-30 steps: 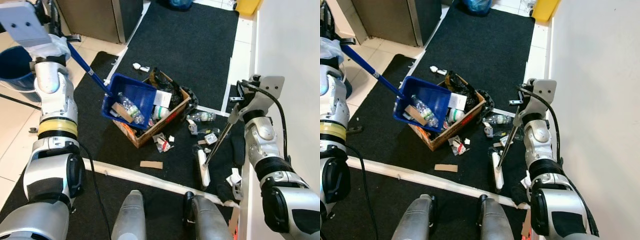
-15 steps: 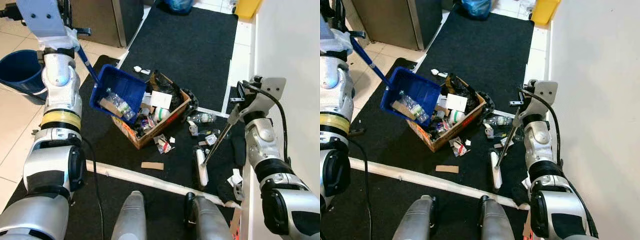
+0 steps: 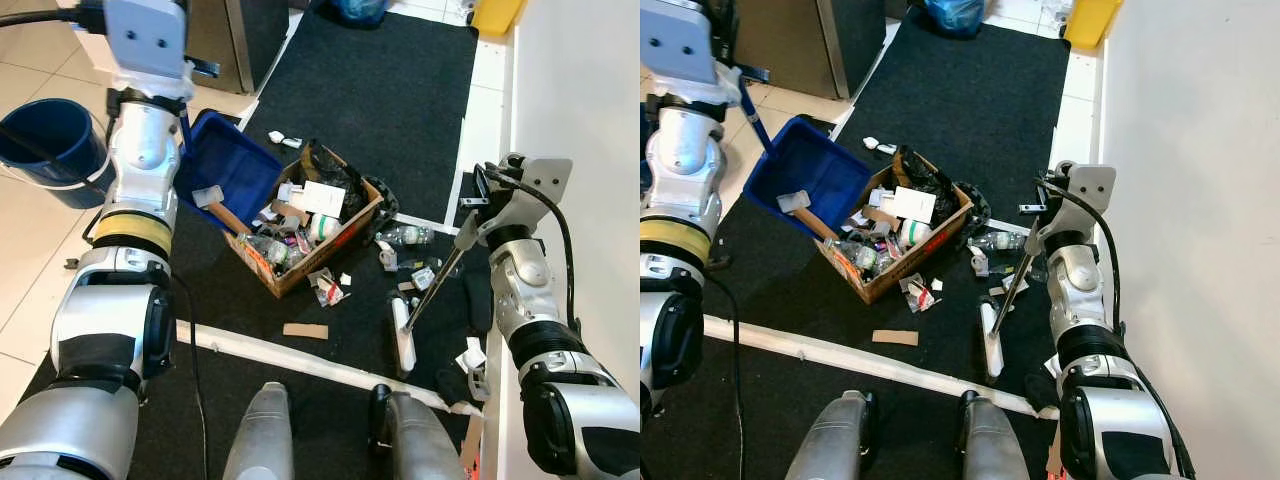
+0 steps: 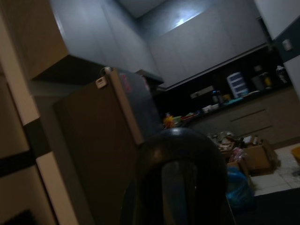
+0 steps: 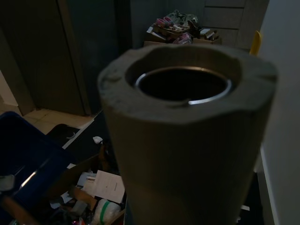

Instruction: Sweep floor

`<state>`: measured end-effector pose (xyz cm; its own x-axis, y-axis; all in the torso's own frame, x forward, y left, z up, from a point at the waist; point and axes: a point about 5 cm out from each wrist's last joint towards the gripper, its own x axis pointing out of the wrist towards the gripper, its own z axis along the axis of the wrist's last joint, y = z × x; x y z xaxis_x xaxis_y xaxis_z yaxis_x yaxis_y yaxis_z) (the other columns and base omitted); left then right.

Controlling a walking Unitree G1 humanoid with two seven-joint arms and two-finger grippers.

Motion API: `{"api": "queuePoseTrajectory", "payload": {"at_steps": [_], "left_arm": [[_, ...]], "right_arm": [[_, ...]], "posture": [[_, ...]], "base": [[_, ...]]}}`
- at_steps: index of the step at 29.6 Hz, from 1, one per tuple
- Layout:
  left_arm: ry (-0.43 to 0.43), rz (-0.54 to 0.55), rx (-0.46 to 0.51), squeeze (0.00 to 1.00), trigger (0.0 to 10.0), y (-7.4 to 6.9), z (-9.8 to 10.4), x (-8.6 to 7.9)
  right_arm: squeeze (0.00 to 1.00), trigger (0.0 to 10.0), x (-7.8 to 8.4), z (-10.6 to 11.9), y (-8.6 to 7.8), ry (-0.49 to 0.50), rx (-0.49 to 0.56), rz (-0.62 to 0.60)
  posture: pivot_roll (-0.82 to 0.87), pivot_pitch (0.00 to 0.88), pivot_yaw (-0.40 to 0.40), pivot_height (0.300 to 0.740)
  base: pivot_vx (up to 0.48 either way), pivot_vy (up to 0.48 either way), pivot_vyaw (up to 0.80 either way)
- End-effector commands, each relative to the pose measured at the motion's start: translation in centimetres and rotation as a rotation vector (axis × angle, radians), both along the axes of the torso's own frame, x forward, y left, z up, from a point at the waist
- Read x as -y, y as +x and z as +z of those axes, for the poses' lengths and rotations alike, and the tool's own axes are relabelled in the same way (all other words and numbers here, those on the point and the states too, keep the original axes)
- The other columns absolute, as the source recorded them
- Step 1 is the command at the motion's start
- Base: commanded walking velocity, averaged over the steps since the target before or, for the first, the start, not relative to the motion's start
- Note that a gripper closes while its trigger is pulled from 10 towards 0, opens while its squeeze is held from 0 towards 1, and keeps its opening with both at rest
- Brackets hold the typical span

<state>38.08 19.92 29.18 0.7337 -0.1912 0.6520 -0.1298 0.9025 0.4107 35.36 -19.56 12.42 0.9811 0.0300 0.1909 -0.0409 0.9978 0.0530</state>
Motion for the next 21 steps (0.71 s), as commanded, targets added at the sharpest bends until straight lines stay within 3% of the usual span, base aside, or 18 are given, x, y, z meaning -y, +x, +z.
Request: {"api": "queuePoseTrajectory", "payload": {"at_steps": [1,5,11,14,16,17,19,20,21], "left_arm": [[0.061,-0.048,0.106,0.00,10.0,-0.4,2.0,1.5],[0.152,-0.061,0.143,0.00,10.0,-0.7,2.2,2.3],[0.149,-0.092,0.165,0.00,10.0,-0.8,2.6,2.7],[0.087,-0.098,0.162,0.00,10.0,-0.8,2.8,2.4],[0.060,-0.072,0.159,0.00,10.0,-0.7,2.8,1.7],[-0.004,-0.022,0.153,0.00,10.0,-0.7,2.9,0.1],[-0.036,-0.002,0.151,0.00,10.0,-0.7,3.0,-0.6],[-0.125,0.070,0.142,0.00,10.0,-0.9,3.0,-2.9],[-0.125,0.070,0.142,0.00,10.0,-0.9,3.0,-2.9]], "right_arm": [[0.00,10.0,0.4,0.4,-0.2,0.013,0.039,-0.024],[0.00,10.0,0.4,0.2,-0.3,0.020,0.037,-0.026],[0.00,10.0,0.2,0.1,-0.4,0.025,0.035,-0.026],[0.00,10.0,0.0,0.1,-0.3,0.028,0.033,-0.022],[0.00,10.0,-0.2,0.1,-0.3,0.031,0.031,-0.017],[0.00,10.0,-0.2,0.1,-0.2,0.036,0.029,-0.011],[0.00,10.0,-0.3,0.1,-0.2,0.038,0.027,-0.009],[0.00,10.0,-0.3,0.0,-0.2,0.052,0.022,-0.001],[0.00,10.0,-0.3,0.0,-0.2,0.052,0.022,-0.001]], "posture": [[0.05,0.087,-0.001,0.740],[0.05,0.088,0.003,0.740],[0.06,0.089,0.005,0.740],[0.06,0.088,0.004,0.740],[0.06,0.085,0.002,0.740],[0.06,0.082,0.000,0.740],[0.06,0.082,0.000,0.740],[0.07,0.077,-0.003,0.740],[0.07,0.077,-0.003,0.740]], "base": [[0.000,0.000,0.00],[0.000,0.000,0.00],[0.000,0.000,0.00],[0.000,0.000,0.00],[0.000,0.000,0.00],[0.000,0.000,0.00],[0.000,0.000,0.00],[0.000,0.000,0.00],[0.000,0.000,0.00]]}}
